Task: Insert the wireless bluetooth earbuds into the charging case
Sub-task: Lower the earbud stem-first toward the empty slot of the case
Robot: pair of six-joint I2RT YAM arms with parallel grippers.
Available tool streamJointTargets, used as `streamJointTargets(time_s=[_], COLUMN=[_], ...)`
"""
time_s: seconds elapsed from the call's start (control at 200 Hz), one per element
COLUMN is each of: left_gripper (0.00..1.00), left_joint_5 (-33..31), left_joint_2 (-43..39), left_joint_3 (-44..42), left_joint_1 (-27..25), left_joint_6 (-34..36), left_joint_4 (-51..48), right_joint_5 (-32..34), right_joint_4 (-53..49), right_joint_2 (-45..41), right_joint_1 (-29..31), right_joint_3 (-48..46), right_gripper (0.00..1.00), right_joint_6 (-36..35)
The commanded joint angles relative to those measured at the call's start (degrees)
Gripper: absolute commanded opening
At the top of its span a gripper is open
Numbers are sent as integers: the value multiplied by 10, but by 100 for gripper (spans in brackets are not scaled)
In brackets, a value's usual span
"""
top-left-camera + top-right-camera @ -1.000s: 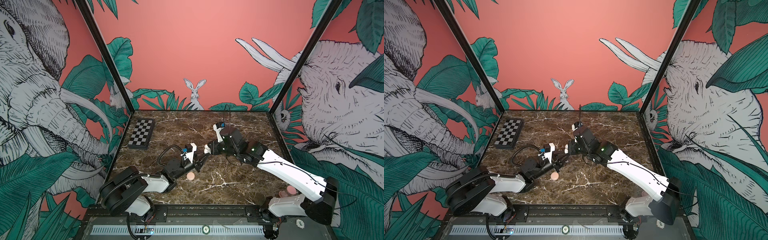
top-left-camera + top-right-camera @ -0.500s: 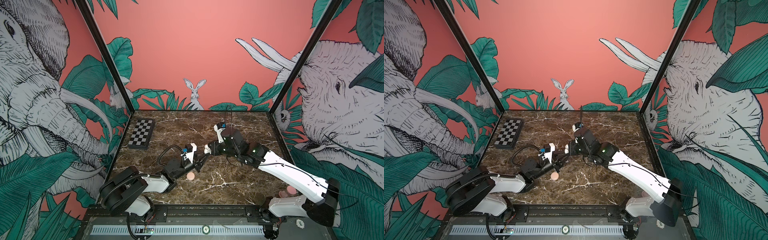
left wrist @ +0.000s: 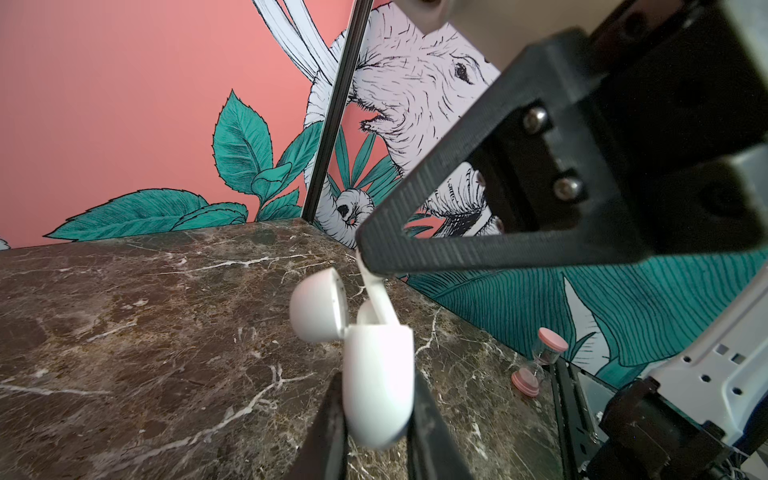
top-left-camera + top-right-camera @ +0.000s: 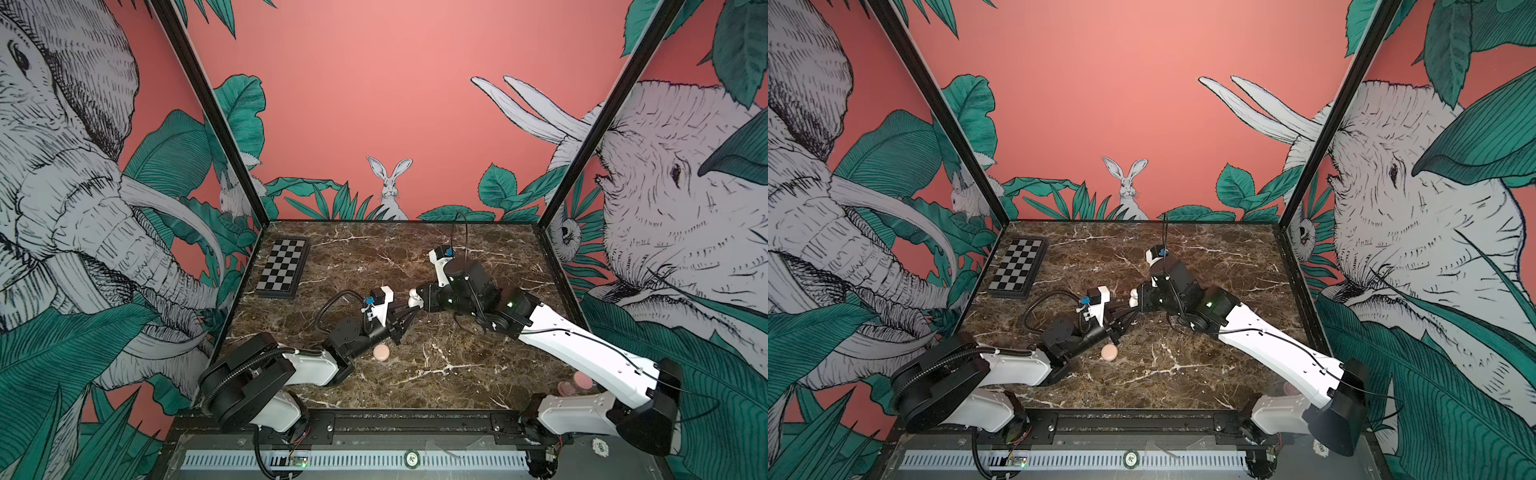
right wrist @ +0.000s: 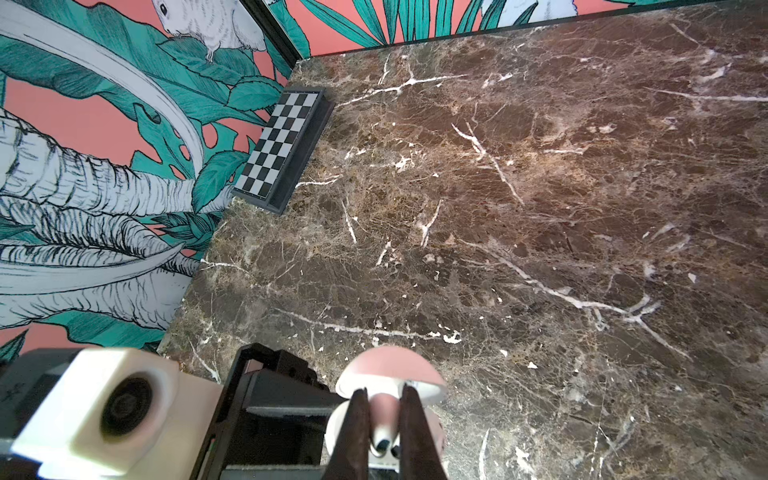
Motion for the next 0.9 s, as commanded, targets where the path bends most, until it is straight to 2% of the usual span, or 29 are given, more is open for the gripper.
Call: streamJointTargets(time_s=[0.0,0.39,0.895], left_gripper=[0,0,0], left_joint_5=[-18,-23,1], left_joint_2=[-23,-33,-50], left_joint_3=[-2,-4,-3], left_joint_1=[-1,-1,-1], left_joint_6=[-12,-12,1], left_joint_4=[28,29,28], right_joint_5=[-2,-3,4], right_joint_4=[16,49,76], right_joint_2=[-15,-30,-48], right_joint_1=[9,16,24], right_joint_3=[-9,-29,-41], right_gripper=[9,9,9], right_joint_6=[-1,-9,-32])
